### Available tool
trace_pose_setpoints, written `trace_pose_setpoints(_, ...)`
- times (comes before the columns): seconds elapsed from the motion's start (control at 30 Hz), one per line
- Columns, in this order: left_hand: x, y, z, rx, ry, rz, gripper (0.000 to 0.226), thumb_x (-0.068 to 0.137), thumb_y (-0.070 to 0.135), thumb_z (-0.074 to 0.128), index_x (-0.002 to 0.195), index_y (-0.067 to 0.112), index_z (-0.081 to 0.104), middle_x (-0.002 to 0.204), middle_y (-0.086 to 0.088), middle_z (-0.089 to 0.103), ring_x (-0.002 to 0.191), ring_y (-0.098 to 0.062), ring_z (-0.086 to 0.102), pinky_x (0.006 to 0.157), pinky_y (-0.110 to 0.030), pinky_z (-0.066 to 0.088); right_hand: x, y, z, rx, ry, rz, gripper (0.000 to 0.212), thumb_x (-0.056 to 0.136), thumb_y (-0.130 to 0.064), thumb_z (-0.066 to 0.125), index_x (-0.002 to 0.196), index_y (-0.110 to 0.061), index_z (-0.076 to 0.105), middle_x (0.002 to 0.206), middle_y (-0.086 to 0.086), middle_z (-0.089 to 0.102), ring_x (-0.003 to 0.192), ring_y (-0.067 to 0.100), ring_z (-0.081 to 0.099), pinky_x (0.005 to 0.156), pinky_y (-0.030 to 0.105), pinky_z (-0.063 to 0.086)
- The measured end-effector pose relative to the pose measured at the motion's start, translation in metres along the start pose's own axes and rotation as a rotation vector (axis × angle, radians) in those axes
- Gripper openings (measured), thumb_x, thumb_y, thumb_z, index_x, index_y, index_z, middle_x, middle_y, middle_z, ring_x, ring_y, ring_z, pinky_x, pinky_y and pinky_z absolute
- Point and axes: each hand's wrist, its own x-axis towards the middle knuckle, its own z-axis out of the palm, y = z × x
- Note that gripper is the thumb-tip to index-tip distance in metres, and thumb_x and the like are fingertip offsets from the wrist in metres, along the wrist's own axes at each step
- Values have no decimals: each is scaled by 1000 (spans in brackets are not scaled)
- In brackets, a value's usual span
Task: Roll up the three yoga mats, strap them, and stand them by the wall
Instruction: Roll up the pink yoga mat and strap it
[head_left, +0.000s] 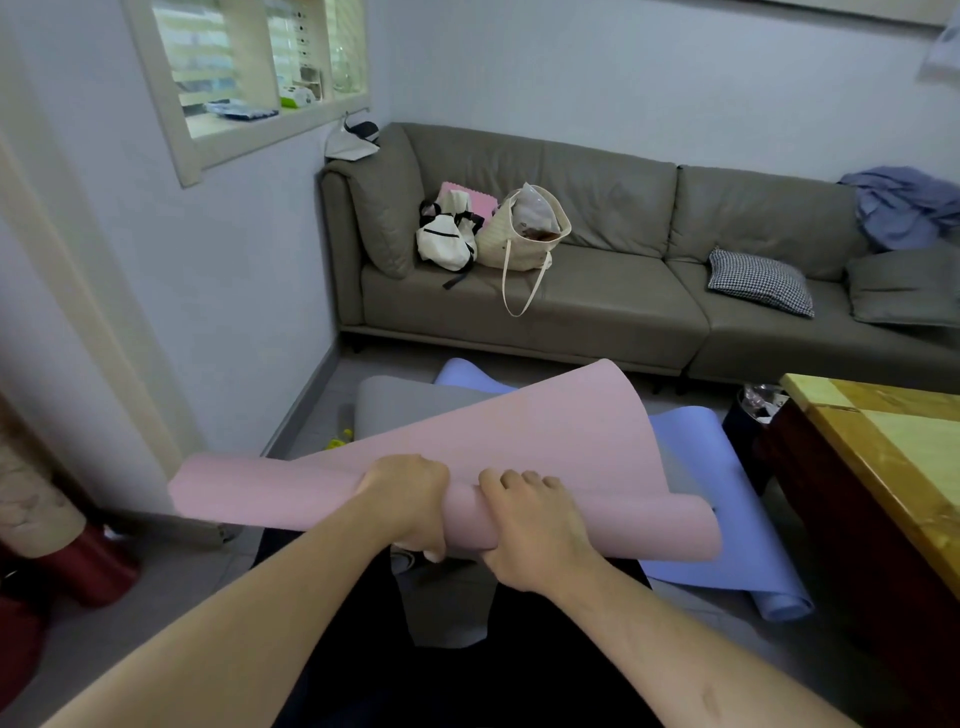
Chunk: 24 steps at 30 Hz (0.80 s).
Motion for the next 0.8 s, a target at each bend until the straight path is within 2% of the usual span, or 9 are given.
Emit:
trace_pose_setpoints(0.17,4,-4,-10,-29,-151,13,54,57,48,87,100,22,65,88,1,70,81,-20,67,65,-29,51,-6,-5,4,-29,6,-3,60,56,-41,84,103,-19,53,87,3,63,76,30,62,68,41,47)
trace_pose_setpoints(0.23,5,-3,-5,-39,-141,8,58,57,49,87,104,23,64,93,1,70,84,-21,67,70,-31,54,-5,-5,5,-43,-13,0,61,55,-40,84,102,-18,53,85,4,63,74,31,62,67,41,46)
trace_pose_setpoints(0.3,1,0,7,-25,-39,0,62,59,49,84,109,24,59,99,1,69,90,-23,67,79,-34,55,-2,-4,2,-57,-54,-1,59,58,-39,83,104,-19,53,88,5,65,77,32,64,67,41,43)
trace_pose_setpoints(0.43,-12,8,45,73,270,-27,64,72,43,75,125,21,47,119,-3,58,109,-29,60,91,-43,42,6,-2,-5,-40,-71,-24,55,72,-44,80,112,-21,50,99,5,67,88,31,66,67,39,36)
trace_pose_setpoints(0.5,-15,11,57,77,384,-33,62,63,33,80,117,18,54,108,-5,63,98,-31,61,87,-44,44,9,-2,-8,-17,-80,-24,56,74,-49,81,110,-22,48,98,4,68,86,31,67,65,38,35)
trace_pose_setpoints(0.6,-15,12,65,56,489,-33,68,31,18,87,92,14,59,79,-8,60,70,-32,58,70,-44,49,14,1,-15,21,-137,-19,56,72,-48,80,109,-22,48,98,4,69,87,32,69,66,37,38)
trace_pose_setpoints(0.67,-13,11,69,60,523,-35,69,27,15,87,89,13,58,77,-9,58,67,-33,56,69,-44,48,18,3,-22,36,-179,-15,55,70,-49,80,109,-22,50,99,2,69,89,31,70,67,36,41)
trace_pose_setpoints(0.73,-13,10,64,55,475,-32,70,33,19,89,95,14,57,82,-8,60,73,-32,58,72,-44,50,23,4,-29,47,-236,-16,56,69,-47,80,111,-22,53,101,1,69,92,30,69,69,35,42)
trace_pose_setpoints(0.8,-13,11,51,80,388,-36,63,59,27,85,113,17,54,102,-6,64,94,-31,62,85,-42,47,26,4,-36,62,-290,-12,59,67,-47,83,113,-22,54,103,1,69,93,30,68,69,34,42)
